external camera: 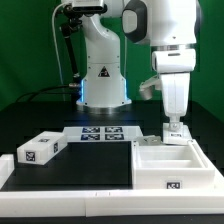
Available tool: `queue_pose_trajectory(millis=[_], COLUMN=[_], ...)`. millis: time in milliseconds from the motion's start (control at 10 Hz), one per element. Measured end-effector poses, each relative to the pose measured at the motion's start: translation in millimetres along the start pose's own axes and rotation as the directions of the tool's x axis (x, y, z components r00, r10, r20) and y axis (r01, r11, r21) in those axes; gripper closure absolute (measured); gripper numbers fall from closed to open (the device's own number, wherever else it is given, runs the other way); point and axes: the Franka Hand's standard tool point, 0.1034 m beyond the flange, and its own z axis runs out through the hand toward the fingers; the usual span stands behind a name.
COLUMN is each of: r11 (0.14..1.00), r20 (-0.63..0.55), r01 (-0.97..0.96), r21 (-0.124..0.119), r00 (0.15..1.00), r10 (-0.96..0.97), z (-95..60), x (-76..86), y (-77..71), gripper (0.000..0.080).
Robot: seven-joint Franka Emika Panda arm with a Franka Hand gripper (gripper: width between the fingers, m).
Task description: Assemble cabinet
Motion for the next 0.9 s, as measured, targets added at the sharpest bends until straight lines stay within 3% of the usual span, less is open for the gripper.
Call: queue_pose_trajectory(millis=[600,900], r11=[1.000,1.000], r20=[0.002,0.007], r01=[-0.001,-0.004], r21=[0.005,0.015], r00=[1.000,1.000], r10=[0.001,0.004], z=[1.4,4.6], x=[-1.2,-0.1], y=[-0.5,9.3], gripper=[0.0731,0.0731])
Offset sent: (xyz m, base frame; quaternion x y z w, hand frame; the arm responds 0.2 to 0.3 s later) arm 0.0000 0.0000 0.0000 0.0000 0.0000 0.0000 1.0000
